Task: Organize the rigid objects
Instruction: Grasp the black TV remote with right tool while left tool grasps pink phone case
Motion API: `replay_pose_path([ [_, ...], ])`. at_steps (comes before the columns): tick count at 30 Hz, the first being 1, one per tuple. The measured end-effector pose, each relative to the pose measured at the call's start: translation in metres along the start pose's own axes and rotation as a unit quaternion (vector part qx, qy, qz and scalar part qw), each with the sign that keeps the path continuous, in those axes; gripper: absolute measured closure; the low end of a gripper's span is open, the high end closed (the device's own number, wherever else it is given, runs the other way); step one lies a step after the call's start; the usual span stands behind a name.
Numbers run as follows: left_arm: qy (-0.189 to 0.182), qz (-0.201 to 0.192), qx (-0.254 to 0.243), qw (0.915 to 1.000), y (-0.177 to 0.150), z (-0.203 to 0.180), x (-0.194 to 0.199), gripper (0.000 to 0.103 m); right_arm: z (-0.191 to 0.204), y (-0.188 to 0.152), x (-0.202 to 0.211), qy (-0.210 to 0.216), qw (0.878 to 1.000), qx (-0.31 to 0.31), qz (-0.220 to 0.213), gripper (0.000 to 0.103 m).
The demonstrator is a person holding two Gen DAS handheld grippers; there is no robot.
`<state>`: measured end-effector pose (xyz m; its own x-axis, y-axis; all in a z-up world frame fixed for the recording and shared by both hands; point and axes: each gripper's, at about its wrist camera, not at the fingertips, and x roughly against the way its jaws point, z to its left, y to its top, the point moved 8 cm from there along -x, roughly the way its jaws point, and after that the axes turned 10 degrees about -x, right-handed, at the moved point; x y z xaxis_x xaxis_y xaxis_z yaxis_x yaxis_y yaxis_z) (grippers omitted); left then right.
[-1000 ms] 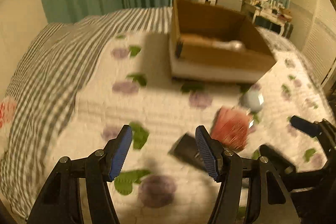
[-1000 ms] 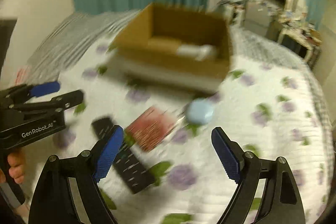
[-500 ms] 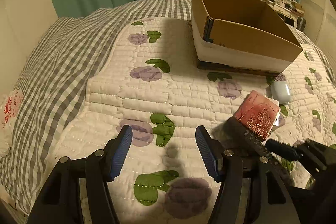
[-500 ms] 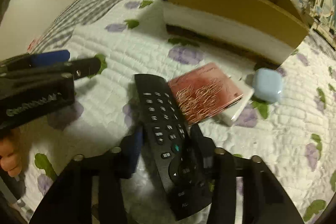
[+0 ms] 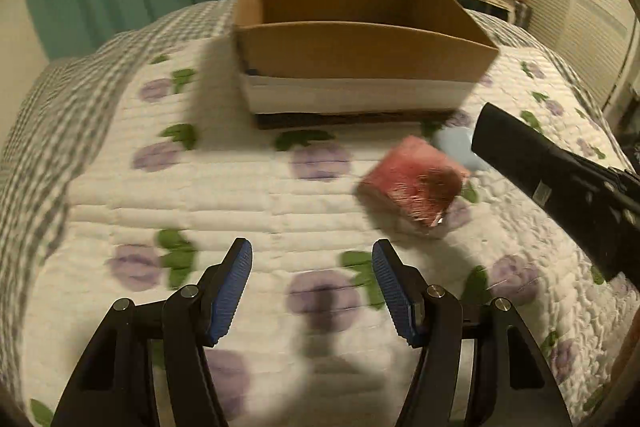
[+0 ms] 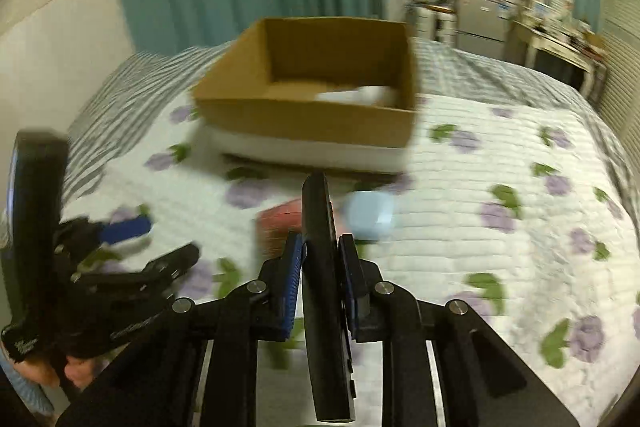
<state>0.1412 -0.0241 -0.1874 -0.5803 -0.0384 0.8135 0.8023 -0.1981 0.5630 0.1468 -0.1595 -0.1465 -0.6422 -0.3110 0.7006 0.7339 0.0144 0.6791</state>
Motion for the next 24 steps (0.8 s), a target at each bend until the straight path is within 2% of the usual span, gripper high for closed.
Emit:
replay_pose_path([
  [6,-0.027,0.000,-0.036,0.9990,0.013,-0.037,-0.016,0.038,-0.055,-0.003,-0.009,-0.047,0.998,-0.041,0.004,0.085],
  [9,-0.048,-0.005,-0.049,0.9976,0.021,-0.053,-0.022,0.037,-0.067,-0.002,-0.013,-0.050,0.997,-0.058,0.003,0.085],
  [12,-0.047,0.008,-0.066,0.9967,0.029,-0.062,-0.038,0.037,-0.072,-0.004,-0.020,-0.050,0.996,-0.071,0.004,0.085],
  [16,-0.056,0.021,-0.057,0.9966,0.035,-0.065,-0.052,0.037,-0.078,-0.008,-0.025,-0.046,0.995,-0.086,0.011,0.085],
  [22,-0.023,0.027,-0.087,0.9956,0.035,-0.070,-0.050,0.037,-0.078,-0.012,-0.032,-0.049,0.995,-0.087,0.018,0.085],
  [24,-0.011,0.016,-0.093,0.9955,0.035,-0.069,-0.043,0.037,-0.078,-0.013,-0.032,-0.049,0.995,-0.088,0.019,0.085],
])
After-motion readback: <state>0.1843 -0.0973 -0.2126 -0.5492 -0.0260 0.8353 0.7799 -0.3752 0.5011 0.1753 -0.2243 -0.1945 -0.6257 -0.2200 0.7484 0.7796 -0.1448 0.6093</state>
